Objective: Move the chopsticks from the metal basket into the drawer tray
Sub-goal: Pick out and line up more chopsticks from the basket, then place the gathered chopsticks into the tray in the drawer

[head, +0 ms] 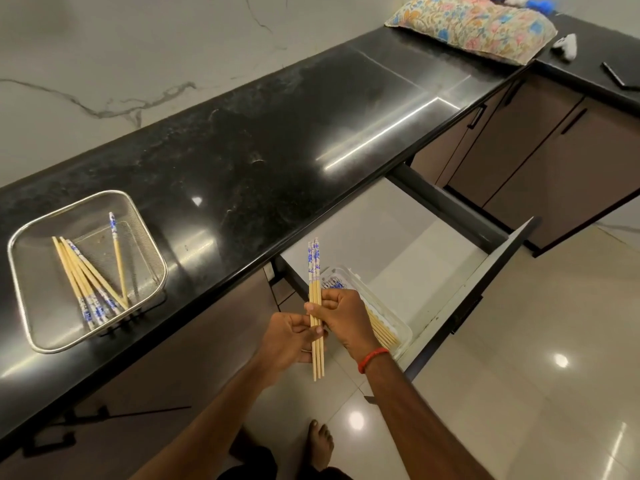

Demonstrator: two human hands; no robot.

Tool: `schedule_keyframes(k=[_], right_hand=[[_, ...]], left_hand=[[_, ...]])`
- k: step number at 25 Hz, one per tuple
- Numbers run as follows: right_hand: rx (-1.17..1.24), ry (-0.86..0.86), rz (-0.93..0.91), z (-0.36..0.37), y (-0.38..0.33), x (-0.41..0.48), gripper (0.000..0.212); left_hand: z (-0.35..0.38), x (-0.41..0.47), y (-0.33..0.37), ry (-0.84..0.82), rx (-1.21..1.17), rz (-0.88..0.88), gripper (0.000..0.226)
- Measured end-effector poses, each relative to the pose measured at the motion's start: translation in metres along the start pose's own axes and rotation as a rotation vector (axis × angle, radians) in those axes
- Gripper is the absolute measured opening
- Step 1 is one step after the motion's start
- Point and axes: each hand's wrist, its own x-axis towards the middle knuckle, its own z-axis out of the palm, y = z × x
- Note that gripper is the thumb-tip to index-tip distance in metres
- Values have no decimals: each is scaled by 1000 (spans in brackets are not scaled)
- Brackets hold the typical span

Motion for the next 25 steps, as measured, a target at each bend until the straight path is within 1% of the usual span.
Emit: schedule_keyframes(k=[2, 3, 5, 6, 7, 11, 14, 17, 20, 23, 25], right_hand=[[-23, -1, 18, -6, 4, 7, 20], [6, 2, 33, -10, 7, 10, 20], [27, 34, 67, -21, 12, 20, 17], [-38, 66, 64, -27, 16, 27, 14], [-154, 96, 47, -33, 20, 35, 13], [-691, 152, -24, -54, 42, 64, 15], [-964, 159, -14, -59, 64, 80, 22], [-1175, 141, -20, -56, 85, 88, 18], [-1325, 73, -10, -49, 99, 91, 17], [-1363, 34, -3, -43, 112, 95, 18], [-1376, 21, -1, -42, 118, 98, 18]], left_hand=[[7, 7, -3, 10, -14, -48, 7], [10, 11, -3, 5, -6, -92, 6], [13, 17, -6, -22, 72, -159, 8], [12, 20, -9, -30, 109, -169, 9], [12, 22, -11, -33, 120, -168, 11], [4, 28, -17, -52, 52, -171, 34], [-2, 32, -20, -39, 14, -192, 33], [-8, 37, -26, -21, 16, -207, 26], [-13, 40, -32, -12, 30, -215, 20], [-14, 42, -38, 0, 49, -217, 10], [-14, 43, -41, 5, 55, -229, 8]])
